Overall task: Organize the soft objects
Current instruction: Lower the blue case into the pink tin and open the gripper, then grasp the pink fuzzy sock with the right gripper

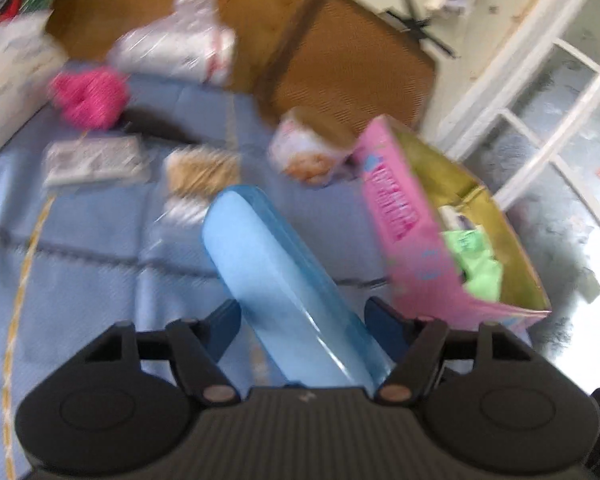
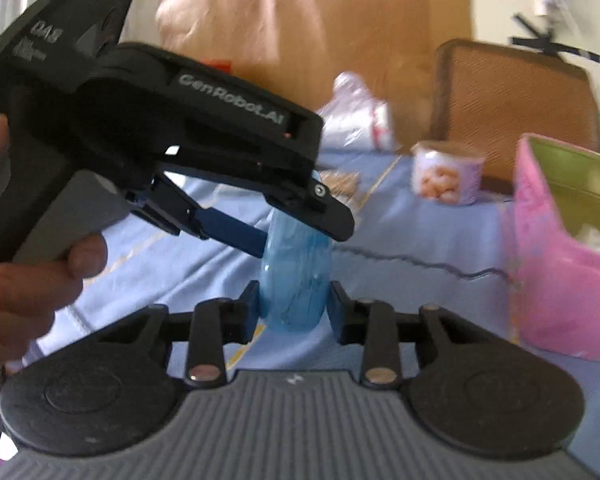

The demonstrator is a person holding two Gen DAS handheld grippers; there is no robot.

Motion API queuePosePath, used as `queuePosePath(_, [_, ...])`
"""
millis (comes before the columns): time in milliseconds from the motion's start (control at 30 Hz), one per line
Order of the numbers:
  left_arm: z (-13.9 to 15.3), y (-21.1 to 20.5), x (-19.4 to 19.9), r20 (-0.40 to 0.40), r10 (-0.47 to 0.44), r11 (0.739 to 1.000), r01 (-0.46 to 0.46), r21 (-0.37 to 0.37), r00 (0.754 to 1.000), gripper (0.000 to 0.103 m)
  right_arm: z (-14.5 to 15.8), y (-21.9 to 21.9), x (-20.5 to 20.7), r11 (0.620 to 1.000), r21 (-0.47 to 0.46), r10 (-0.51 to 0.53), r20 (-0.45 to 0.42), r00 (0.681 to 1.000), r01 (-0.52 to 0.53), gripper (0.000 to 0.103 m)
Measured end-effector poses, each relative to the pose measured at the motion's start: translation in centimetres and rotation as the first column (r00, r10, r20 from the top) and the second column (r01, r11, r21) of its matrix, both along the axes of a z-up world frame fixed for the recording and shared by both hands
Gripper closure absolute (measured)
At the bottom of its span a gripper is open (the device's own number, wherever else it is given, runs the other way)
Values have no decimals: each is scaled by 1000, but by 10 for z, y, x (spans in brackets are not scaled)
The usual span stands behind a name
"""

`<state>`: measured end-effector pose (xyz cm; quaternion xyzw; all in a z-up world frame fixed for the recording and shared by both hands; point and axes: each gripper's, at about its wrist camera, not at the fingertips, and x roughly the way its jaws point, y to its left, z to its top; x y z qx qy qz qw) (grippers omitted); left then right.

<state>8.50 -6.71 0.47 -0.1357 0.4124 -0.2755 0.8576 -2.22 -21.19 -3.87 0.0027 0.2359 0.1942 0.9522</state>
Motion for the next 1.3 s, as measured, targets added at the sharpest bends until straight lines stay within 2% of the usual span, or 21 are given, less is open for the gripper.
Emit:
queuePosePath(133, [37, -42, -1, 124, -109, 994, 110, 3, 986, 33, 23, -29, -11, 995, 20, -104, 129, 986, 102, 65])
queuePosePath(233, [57, -85, 3, 186, -206, 978, 207, 17, 961, 34, 37, -60, -17, 976, 31, -218, 213, 953, 216, 65])
queuePosePath(300, [60, -115, 8, 208, -263, 965, 262, 31, 942, 35, 40, -77, -18, 957, 21, -284, 245, 927, 288, 65])
queuePosePath(500, [42, -184, 32, 173, -333, 943, 327, 65, 927, 37, 30, -128, 3, 909, 18, -412, 193, 890, 417, 65])
queuePosePath(567, [35, -197, 38, 168, -327, 945, 317, 85, 930, 37, 25, -132, 17, 895, 1, -439, 174, 881, 446, 64])
queuePosePath(667, [31, -202, 47, 182, -291, 954, 270, 129, 939, 38, 17, -135, 27, 877, -11, -474, 153, 867, 481, 56])
queuePosePath(767, [35, -182, 48, 177, -278, 960, 267, 84, 944, 38, 19, -137, 18, 880, 41, -472, 170, 865, 473, 55])
queuePosePath(833, [41, -164, 46, 192, -265, 964, 259, 56, 945, 38, 20, -133, 7, 878, 41, -475, 198, 858, 477, 55])
queuePosePath(967, [43, -99, 30, 229, -210, 976, 218, -9, 950, 37, 26, -127, -7, 877, 86, -479, 221, 850, 472, 55])
queuePosePath(1033, [36, -59, 22, 241, -149, 988, 156, -9, 959, 36, 30, -119, -13, 888, 98, -459, 240, 855, 449, 56])
queuePosePath(1133, [21, 6, 13, 241, -36, 999, 34, 14, 970, 36, 37, -103, -6, 922, 93, -386, 256, 886, 375, 56])
queuePosePath(1200, [6, 51, 13, 216, 72, 997, -79, 26, 974, 36, 40, -84, 2, 951, 79, -310, 242, 919, 300, 56])
queuePosePath(1233, [-1, 71, 14, 210, 126, 990, -137, 42, 970, 36, 40, -74, 8, 963, 77, -268, 227, 936, 257, 56])
queuePosePath(1300, [-15, 107, 13, 235, 232, 958, -264, 114, 944, 36, 42, -53, 28, 982, 92, -179, 167, 970, 165, 56])
